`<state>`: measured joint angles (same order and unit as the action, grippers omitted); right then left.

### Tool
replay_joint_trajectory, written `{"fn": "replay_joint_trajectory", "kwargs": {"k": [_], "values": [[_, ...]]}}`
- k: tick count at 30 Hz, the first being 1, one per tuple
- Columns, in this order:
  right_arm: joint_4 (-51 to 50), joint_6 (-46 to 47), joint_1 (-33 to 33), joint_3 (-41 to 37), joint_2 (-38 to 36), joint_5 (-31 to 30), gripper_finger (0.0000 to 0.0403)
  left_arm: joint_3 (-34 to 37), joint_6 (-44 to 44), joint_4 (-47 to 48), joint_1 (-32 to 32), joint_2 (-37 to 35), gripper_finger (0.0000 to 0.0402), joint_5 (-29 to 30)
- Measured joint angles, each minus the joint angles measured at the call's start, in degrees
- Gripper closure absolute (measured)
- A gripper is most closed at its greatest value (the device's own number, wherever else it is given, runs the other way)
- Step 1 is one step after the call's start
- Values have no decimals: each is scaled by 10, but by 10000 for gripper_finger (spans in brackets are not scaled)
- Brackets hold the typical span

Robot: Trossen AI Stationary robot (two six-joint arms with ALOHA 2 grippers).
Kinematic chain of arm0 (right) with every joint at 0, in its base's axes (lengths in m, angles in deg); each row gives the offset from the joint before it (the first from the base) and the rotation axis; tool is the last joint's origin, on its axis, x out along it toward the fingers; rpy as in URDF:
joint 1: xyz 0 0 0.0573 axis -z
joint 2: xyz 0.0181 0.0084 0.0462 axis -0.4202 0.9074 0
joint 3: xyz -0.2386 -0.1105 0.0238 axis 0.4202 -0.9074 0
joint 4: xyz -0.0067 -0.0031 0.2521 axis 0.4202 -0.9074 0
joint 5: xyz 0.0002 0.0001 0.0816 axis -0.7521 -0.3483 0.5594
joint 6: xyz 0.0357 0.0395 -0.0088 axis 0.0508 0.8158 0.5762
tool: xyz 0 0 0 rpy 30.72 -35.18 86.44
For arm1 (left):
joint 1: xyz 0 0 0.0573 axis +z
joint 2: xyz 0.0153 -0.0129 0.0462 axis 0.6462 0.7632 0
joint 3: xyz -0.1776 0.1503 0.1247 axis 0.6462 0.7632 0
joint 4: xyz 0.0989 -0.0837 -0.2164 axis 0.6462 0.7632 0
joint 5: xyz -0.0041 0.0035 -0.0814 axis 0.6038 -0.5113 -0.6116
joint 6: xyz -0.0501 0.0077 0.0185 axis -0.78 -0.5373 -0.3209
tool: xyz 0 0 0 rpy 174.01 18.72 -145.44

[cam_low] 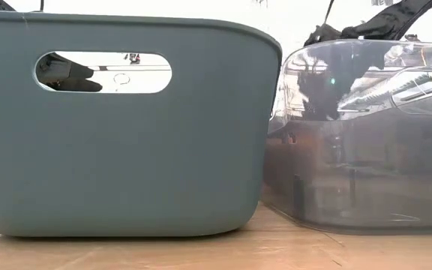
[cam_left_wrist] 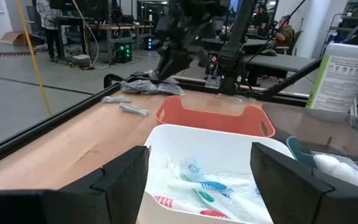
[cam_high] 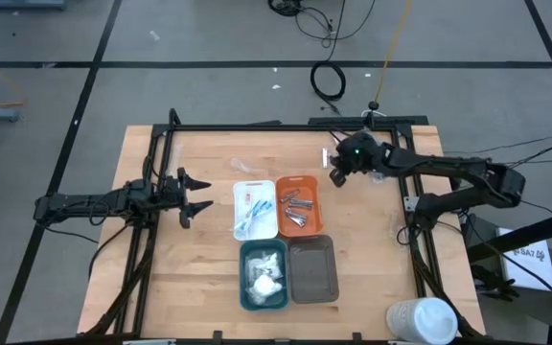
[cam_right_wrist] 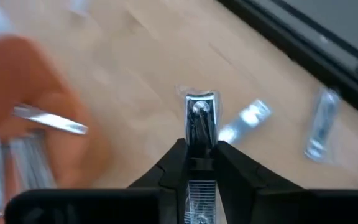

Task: Pick & Place Travel size toiletries
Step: Put the right nail cutter into the orange bin

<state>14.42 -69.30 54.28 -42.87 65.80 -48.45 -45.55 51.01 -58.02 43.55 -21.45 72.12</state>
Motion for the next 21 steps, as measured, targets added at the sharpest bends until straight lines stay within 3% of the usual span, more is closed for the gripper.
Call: {"fn": "replay_joint_trajectory", "kwargs": {"k": [8, 14, 21], "values": [[122, 43, -99, 1, -10, 127, 344, 0, 0, 0, 0, 0, 128, 0], [216, 42, -171, 1, 25, 133, 345, 0, 0, 0, 0, 0, 128, 0], [232, 42, -199, 2, 92, 133, 344, 0, 0, 0, 0, 0, 128, 0]]}}
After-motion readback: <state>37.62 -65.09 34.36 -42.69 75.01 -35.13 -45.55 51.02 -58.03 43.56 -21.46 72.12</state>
